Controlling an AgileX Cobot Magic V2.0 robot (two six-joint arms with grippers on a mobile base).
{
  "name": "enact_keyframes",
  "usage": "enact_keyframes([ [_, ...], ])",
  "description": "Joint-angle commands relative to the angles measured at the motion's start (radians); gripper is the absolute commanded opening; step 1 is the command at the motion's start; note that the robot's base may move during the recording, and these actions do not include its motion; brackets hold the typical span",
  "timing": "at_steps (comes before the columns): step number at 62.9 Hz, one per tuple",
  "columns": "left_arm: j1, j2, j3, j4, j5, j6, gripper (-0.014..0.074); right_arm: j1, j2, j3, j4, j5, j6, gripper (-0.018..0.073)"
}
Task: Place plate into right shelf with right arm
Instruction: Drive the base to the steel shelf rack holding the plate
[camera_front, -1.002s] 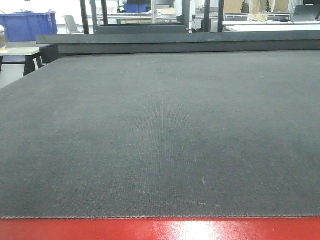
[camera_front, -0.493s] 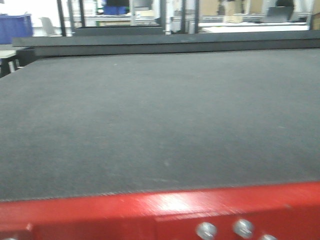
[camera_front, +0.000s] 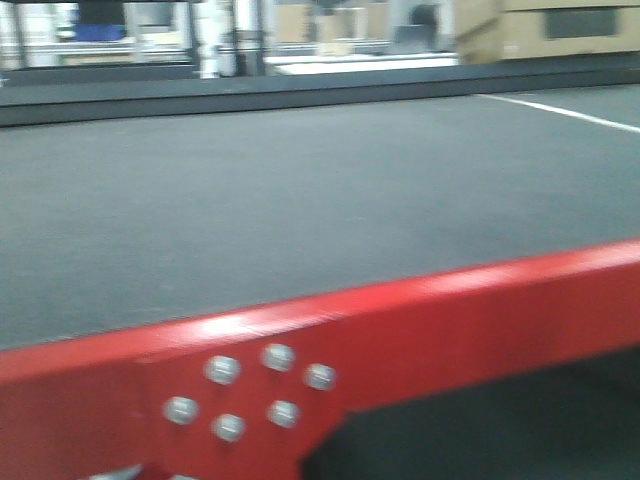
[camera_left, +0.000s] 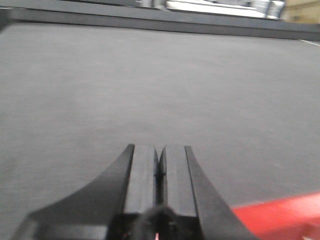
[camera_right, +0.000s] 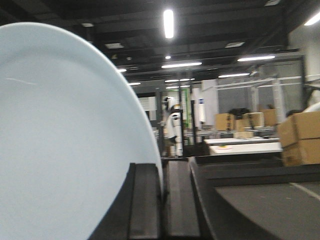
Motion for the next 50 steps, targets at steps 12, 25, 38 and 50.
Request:
enact_keyframes([
  [12, -0.002, -0.006, 0.009, 0.0, -0.09, -0.006, -0.0047, -0.004, 0.01, -0.028, -0.006, -0.083, -0.006, 0.0055],
  [25, -0.002, -0.006, 0.009, 0.0, -0.09, -0.006, -0.0047, -0.004, 0.01, -0.028, -0.006, -0.083, -0.006, 0.0055],
  [38, -0.002, -0.006, 0.009, 0.0, -0.09, -0.006, -0.0047, -0.004, 0.01, -0.028, -0.006, -0.083, -0.006, 0.0055],
  [50, -0.002, -0.006, 0.009, 0.0, -0.09, -0.006, -0.0047, -0.004, 0.01, -0.028, -0.006, -0.083, -0.006, 0.0055],
])
